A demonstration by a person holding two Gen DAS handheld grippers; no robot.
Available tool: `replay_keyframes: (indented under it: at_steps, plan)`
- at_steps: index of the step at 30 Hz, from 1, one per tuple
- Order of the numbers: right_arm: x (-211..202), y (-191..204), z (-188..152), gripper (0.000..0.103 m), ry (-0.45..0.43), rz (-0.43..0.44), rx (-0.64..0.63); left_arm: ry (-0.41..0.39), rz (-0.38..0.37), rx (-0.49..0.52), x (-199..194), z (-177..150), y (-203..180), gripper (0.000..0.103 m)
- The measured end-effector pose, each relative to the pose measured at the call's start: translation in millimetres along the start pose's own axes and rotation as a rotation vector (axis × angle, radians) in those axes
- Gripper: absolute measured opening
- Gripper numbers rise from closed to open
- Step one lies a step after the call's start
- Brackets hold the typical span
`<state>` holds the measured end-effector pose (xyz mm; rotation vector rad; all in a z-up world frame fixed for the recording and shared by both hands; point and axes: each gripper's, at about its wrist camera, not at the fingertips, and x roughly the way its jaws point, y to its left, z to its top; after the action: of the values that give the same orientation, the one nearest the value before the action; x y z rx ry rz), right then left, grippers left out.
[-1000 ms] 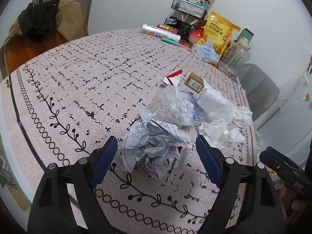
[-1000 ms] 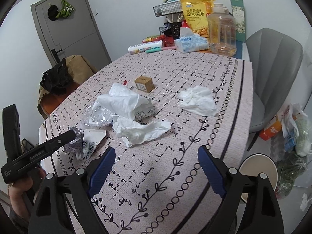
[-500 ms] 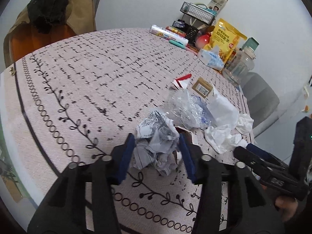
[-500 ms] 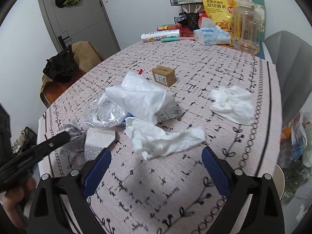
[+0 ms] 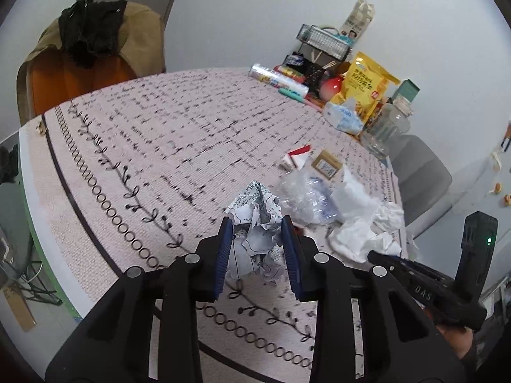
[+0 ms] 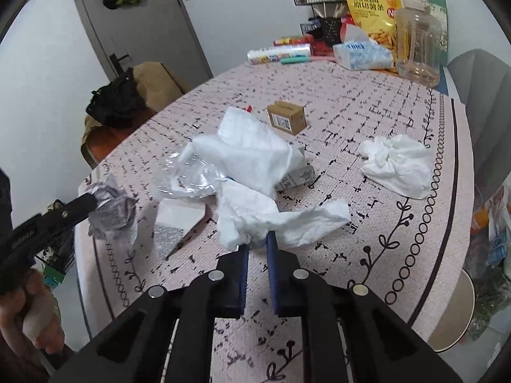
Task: Collect trash
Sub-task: 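Carry the paper wad with the left gripper while the right gripper grasps a white tissue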
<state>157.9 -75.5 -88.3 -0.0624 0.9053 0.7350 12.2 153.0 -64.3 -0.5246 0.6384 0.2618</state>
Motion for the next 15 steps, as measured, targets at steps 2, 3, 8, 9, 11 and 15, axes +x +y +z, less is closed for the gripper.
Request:
replay_keyframes:
  at_steps: [2,3,8,9,11,15]
  plan:
    - [-7,0,-1,0.009,-0.009,0.004,-0.011,-0.007,-0.012,0.008,-2,1,-7,0.031]
    - [-10,0,-1,0.009,-0.015,0.006,-0.015,-0.009,-0.018,0.014,-3,2,-12,0.031]
    - [-31,-4,-3,0.008,-0.051,0.022,-0.007,-0.013,-0.045,0.059,-2,6,-37,0.031]
    - [-37,-7,-4,0.008,-0.058,0.026,0.001,-0.012,-0.052,0.069,-1,7,-43,0.031]
    - [-45,-13,-7,0.008,-0.069,0.028,0.013,-0.01,-0.066,0.091,1,9,-55,0.031]
    - [-61,-33,-10,0.008,-0.092,0.009,0.053,-0.005,-0.095,0.142,9,12,-84,0.031]
